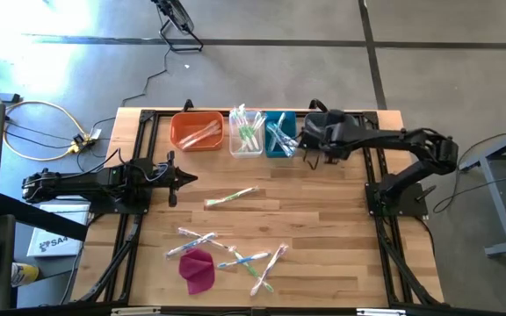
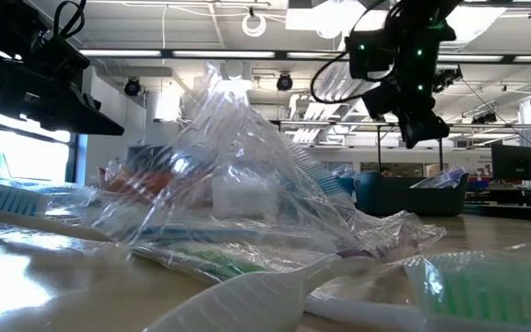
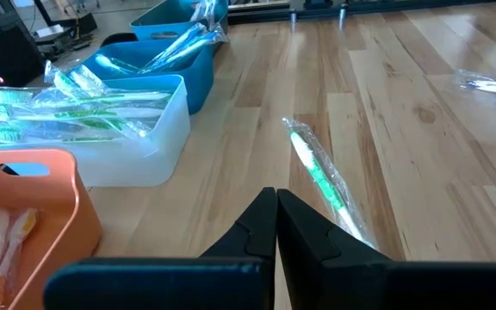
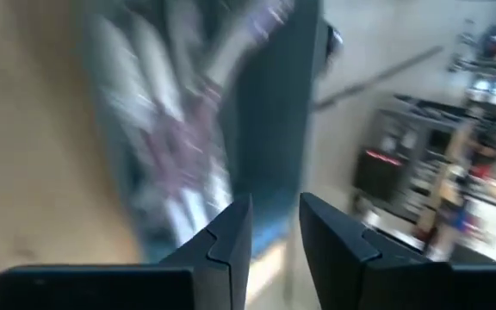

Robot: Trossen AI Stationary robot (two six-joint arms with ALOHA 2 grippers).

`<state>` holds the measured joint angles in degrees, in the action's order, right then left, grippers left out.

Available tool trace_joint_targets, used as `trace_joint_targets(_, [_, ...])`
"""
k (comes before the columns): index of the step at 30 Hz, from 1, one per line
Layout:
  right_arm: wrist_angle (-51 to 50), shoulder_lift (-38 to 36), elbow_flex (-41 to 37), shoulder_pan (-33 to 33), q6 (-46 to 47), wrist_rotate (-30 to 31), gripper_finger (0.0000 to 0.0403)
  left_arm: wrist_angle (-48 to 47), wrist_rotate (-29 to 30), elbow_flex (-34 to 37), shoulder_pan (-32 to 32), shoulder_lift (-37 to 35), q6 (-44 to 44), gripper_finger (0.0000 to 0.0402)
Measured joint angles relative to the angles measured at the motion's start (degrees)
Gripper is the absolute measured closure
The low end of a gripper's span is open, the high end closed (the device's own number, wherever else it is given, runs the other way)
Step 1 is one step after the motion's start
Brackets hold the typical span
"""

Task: Pick & Place Toothbrushes
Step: Put the purple toothbrush into the green bin

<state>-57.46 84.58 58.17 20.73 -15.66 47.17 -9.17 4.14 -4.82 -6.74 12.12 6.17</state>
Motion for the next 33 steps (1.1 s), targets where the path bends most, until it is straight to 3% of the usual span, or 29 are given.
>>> trace_joint_targets(8, [4.29, 0.00, 0.00, -10.65, 15.40, -9.39, 0.0327, 0.00, 0.00, 0.00, 0.00, 0.00, 0.00, 0.0396])
trace_joint_targets(16, [19.30, 0.00, 0.00, -19.15, 24.37, -22.84, 0.0327, -0.02, -0.02, 0.00, -0.02, 0.02, -0.02, 0.0396])
trace_joint_targets(27, [42.32, 0.00, -0.02, -25.69, 26.04, -43.97, 0.0328, -0.02, -0.04, -0.02, -0.02, 0.01, -0.07, 0.0396])
trace_joint_targets(33, [46.65, 0.00, -0.02, -29.36, 22.95, -48.49, 0.0329, -0.02, -0.07, -0.02, -0.01, 0.02, -0.12, 0.0396])
